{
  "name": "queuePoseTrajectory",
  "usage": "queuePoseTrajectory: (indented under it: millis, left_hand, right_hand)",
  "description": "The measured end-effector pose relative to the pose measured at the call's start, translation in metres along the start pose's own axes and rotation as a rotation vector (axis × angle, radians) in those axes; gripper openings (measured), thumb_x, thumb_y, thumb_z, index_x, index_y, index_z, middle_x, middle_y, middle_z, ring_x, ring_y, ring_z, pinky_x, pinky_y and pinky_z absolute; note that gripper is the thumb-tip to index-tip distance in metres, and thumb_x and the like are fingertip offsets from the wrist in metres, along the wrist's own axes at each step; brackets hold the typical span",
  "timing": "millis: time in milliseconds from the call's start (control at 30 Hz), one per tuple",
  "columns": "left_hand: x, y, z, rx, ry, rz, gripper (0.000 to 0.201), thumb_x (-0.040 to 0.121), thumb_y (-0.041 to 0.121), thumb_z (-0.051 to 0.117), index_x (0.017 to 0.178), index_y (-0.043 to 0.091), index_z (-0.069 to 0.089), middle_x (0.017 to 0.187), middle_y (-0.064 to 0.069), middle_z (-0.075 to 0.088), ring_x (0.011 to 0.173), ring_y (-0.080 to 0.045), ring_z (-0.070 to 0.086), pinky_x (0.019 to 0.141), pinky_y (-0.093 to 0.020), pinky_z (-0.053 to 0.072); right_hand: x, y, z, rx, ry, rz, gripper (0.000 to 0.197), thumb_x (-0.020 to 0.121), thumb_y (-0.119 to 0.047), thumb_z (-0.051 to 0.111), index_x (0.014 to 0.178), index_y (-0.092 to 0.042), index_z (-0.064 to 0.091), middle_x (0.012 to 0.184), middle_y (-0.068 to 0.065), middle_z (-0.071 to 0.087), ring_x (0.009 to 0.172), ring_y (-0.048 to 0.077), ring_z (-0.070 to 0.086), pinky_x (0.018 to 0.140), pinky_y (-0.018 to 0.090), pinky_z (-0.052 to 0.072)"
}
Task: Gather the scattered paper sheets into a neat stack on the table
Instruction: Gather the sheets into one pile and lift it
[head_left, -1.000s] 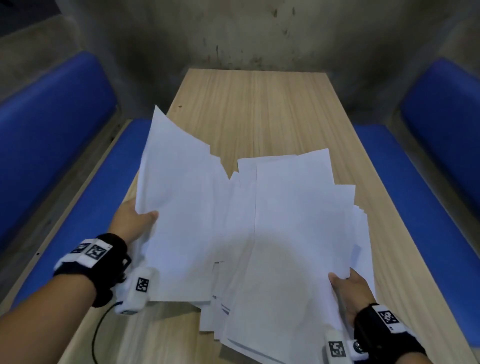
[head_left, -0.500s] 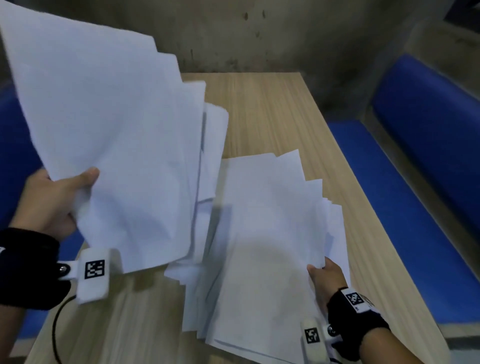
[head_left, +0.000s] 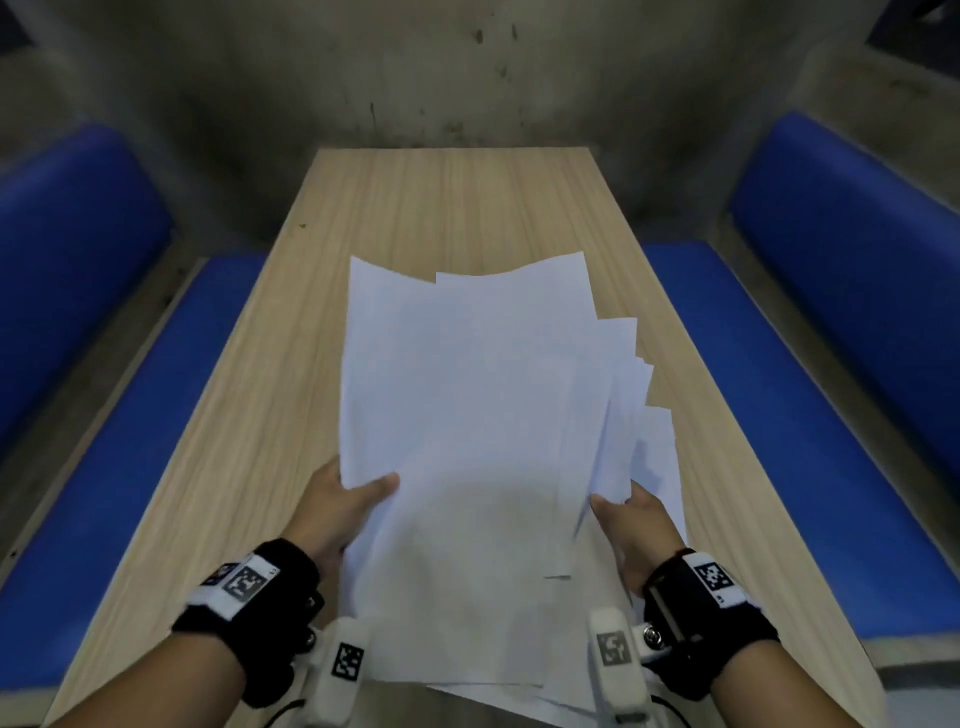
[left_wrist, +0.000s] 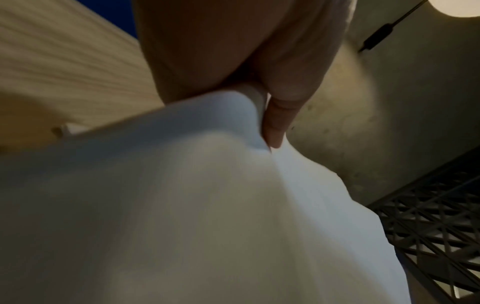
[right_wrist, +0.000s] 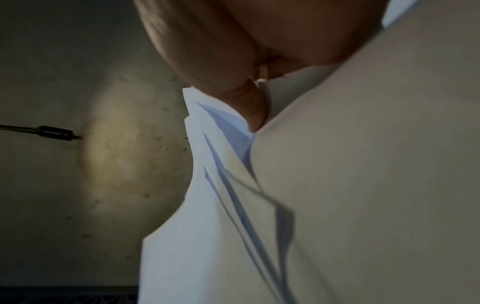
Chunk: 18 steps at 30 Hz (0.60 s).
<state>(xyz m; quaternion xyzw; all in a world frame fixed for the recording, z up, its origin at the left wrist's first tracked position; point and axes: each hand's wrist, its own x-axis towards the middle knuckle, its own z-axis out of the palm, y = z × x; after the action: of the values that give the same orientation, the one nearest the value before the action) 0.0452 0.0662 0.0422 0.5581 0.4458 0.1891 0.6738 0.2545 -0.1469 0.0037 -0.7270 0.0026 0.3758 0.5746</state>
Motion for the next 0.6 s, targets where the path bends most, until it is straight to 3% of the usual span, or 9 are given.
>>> queuePoseTrajectory:
  millis: [67,167,267,300,367,433,500,533,600]
  left_hand:
    - [-0.001,-0.002,0.004,-0.002,-0.109,-0.066,0.041,0.084,0.006,0.07,0.124,0.011,0.062,0.115,-0.011,0.073,0.1,-0.029,0.072,0.091,-0.047,0.055]
    - [0.004,-0.001,0.005,-0.014,-0.251,-0.091,0.054,0.086,0.015,0.07,0.136,0.022,0.051,0.131,0.003,0.065,0.124,-0.02,0.059,0.106,-0.043,0.044]
    - [0.006,0.0,0.007,-0.072,-0.343,-0.146,0.049,0.089,0.014,0.064,0.136,0.021,0.05,0.131,-0.001,0.065,0.12,-0.02,0.063,0.1,-0.038,0.05]
    - [0.005,0.0,0.008,-0.068,-0.368,-0.174,0.049,0.087,0.016,0.067,0.134,0.017,0.053,0.129,-0.005,0.067,0.117,-0.024,0.065,0.097,-0.039,0.051]
    - [0.008,-0.005,0.006,-0.037,-0.372,-0.176,0.068,0.071,0.025,0.082,0.132,0.011,0.056,0.126,-0.011,0.068,0.113,-0.028,0.067,0.093,-0.039,0.054]
    - [0.012,-0.01,0.0,-0.061,-0.294,-0.135,0.073,0.064,0.022,0.086,0.13,0.008,0.057,0.124,-0.015,0.068,0.11,-0.03,0.068,0.088,-0.039,0.056]
    - [0.013,-0.013,-0.012,-0.11,-0.135,-0.119,0.049,0.084,0.003,0.066,0.132,0.004,0.055,0.127,-0.017,0.065,0.111,-0.034,0.064,0.096,-0.044,0.048]
    - [0.014,-0.015,-0.021,-0.121,-0.046,-0.124,0.043,0.09,-0.003,0.055,0.133,0.003,0.053,0.127,-0.018,0.063,0.112,-0.033,0.061,0.1,-0.043,0.043]
    - [0.018,-0.025,-0.042,-0.121,0.074,-0.157,0.036,0.095,-0.002,0.048,0.13,0.005,0.054,0.123,-0.016,0.063,0.106,-0.028,0.059,0.097,-0.039,0.042]
  right_hand:
    - [-0.003,-0.004,0.0,0.004,-0.019,-0.015,0.017,0.085,-0.007,0.057,0.097,-0.007,0.069,0.094,0.028,0.071,0.081,0.041,0.065,0.079,0.049,0.057]
    - [-0.003,-0.007,-0.001,-0.006,-0.043,-0.045,0.022,0.081,-0.008,0.056,0.099,-0.001,0.067,0.087,0.034,0.064,0.076,0.032,0.057,0.075,0.042,0.05]
    - [-0.009,-0.01,0.004,-0.025,-0.139,-0.052,0.024,0.088,-0.007,0.05,0.098,-0.009,0.071,0.09,0.022,0.074,0.077,0.034,0.068,0.073,0.041,0.057]
    - [-0.014,-0.012,0.008,-0.038,-0.177,-0.055,0.025,0.091,-0.008,0.049,0.095,-0.013,0.073,0.087,0.015,0.076,0.077,0.032,0.071,0.068,0.04,0.059]
    - [-0.019,-0.016,0.014,-0.062,-0.211,-0.094,0.025,0.093,-0.008,0.049,0.093,-0.014,0.073,0.085,0.009,0.077,0.077,0.027,0.072,0.061,0.034,0.056]
    - [-0.016,-0.017,0.013,-0.083,-0.186,-0.134,0.018,0.093,-0.009,0.05,0.094,-0.007,0.069,0.087,0.013,0.074,0.075,0.026,0.067,0.061,0.029,0.051]
    - [-0.009,-0.015,0.001,-0.061,-0.047,-0.139,0.012,0.092,-0.014,0.054,0.093,-0.008,0.064,0.088,0.012,0.067,0.079,0.027,0.062,0.067,0.029,0.047]
    - [-0.002,-0.012,-0.01,-0.101,0.086,-0.144,0.012,0.091,-0.017,0.057,0.096,-0.008,0.064,0.096,0.011,0.066,0.089,0.029,0.062,0.074,0.033,0.046]
    - [0.007,-0.006,-0.033,-0.324,0.321,-0.093,0.037,0.086,-0.027,0.064,0.117,-0.009,0.057,0.126,0.015,0.055,0.116,0.034,0.051,0.092,0.04,0.041]
